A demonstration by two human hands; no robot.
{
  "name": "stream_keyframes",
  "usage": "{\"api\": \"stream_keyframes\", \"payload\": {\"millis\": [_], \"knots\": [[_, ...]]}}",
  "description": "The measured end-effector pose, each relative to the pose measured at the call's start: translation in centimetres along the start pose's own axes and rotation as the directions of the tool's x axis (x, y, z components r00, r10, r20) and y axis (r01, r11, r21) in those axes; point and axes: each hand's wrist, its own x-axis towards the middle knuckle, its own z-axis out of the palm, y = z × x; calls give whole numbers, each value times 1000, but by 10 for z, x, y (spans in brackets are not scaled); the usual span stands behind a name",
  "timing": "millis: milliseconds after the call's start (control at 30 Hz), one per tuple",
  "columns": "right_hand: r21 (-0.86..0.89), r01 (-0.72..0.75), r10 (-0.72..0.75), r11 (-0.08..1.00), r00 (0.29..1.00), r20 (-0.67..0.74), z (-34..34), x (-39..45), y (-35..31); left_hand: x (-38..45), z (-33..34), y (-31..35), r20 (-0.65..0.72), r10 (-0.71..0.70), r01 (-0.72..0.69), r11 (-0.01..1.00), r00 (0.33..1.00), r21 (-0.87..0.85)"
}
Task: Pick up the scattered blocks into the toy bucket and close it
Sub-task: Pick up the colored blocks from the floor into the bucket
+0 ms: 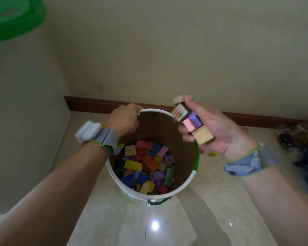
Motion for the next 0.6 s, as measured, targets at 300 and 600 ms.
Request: {"api": "stream_keyframes", "payload": {"millis": [300, 600], "knots": [[562, -378, 474, 736, 880, -30, 31, 5, 39, -3, 3, -2, -53, -14, 13, 1000, 999, -9], [-192, -277, 275, 942, 961, -36, 39, -4, 50, -1, 6, -1, -57, -30, 30, 1000, 998, 2]]}}
